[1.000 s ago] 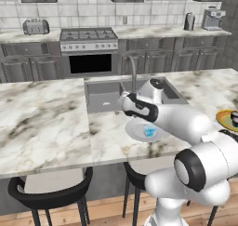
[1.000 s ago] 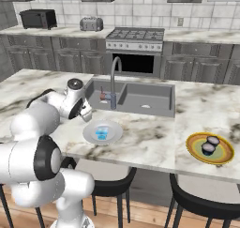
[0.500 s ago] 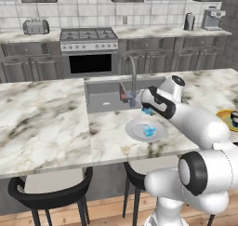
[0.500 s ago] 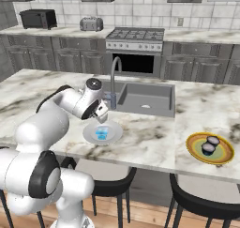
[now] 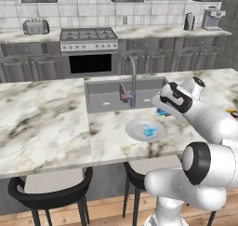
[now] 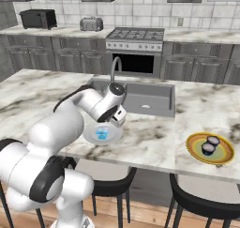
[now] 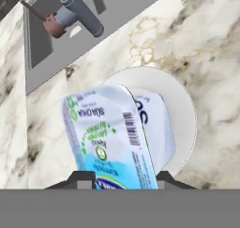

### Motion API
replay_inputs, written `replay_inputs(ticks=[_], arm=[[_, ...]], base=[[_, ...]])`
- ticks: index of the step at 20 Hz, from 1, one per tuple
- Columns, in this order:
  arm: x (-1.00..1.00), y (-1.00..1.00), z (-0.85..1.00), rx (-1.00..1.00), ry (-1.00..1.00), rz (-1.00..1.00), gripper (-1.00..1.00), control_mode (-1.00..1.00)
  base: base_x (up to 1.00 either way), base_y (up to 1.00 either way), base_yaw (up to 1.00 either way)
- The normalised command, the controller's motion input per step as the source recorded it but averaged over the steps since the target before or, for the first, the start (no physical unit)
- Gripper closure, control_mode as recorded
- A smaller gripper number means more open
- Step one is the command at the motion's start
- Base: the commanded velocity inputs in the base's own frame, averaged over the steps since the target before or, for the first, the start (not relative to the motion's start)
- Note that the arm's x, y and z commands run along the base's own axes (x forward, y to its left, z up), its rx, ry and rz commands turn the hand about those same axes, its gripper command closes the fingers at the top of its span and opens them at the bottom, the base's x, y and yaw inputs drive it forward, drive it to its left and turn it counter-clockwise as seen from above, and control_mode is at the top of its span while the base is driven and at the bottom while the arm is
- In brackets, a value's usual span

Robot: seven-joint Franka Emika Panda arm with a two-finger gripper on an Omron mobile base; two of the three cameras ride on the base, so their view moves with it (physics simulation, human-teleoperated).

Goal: Place two yogurt containers on each plate.

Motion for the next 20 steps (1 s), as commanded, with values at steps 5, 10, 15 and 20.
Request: replay_inputs(ticks=[5, 10, 15, 20], arm=[[0.00, -0.20, -0.21, 0.07, 0.12, 0.11, 1.00, -1.00], [0.00, 0.00, -0.40, 0.07, 0.11, 0.01, 1.00, -1.00], [0.00, 0.00, -0.39, 0.07, 0.09, 0.00, 1.00, -1.00], [0.00, 0.01, -0.41, 0.05, 0.11, 0.00, 1.00, -1.00]], base=[[0.00, 0.00, 0.00], [0.00, 0.00, 0.00], [0.00, 0.00, 0.00], [0.00, 0.00, 0.00]])
